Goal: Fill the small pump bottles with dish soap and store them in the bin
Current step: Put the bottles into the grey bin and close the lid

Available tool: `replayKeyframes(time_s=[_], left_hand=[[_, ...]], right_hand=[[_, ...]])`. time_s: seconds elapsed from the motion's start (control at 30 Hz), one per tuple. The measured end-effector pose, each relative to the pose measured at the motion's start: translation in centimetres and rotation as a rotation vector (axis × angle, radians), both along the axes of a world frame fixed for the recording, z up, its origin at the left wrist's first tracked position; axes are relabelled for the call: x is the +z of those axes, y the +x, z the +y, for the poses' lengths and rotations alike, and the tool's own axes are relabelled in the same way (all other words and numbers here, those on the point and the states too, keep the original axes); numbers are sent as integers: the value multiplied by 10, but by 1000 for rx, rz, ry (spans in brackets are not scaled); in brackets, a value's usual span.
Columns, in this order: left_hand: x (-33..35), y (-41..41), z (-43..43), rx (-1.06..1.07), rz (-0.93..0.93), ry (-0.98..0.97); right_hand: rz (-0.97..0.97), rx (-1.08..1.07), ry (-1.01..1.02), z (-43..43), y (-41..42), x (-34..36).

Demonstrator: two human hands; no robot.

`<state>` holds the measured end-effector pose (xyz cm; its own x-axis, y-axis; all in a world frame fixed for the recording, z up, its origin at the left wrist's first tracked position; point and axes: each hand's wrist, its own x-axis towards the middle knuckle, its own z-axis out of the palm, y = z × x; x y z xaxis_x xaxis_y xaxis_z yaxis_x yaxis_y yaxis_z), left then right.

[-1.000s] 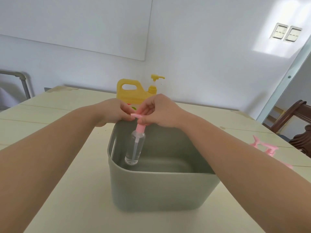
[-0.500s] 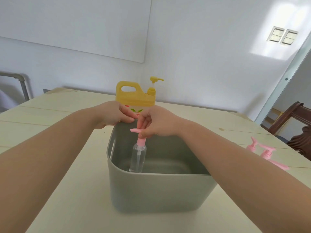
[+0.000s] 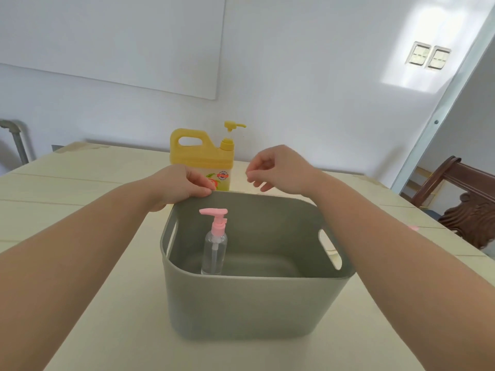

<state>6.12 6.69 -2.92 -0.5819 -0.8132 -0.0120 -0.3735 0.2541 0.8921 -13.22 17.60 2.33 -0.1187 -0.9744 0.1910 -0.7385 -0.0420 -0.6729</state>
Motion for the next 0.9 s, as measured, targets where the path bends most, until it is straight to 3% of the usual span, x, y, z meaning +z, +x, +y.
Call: replayKeyframes(time_s=[0.27,0.4,0.67,0.9], left_hand=[[-8,-34,21,39,-55,-217],[-7,-50,33,49,-44,-225],[-4,-75,53,15,2,-147],[-4,-84,59,22,13,-120]], right_hand=[[22,-393,-29,56,-108,8],[83,-542,19,88,-147,3],[316,-632,224,125,-178,-14],[534,-675,536,142,-182,-21]])
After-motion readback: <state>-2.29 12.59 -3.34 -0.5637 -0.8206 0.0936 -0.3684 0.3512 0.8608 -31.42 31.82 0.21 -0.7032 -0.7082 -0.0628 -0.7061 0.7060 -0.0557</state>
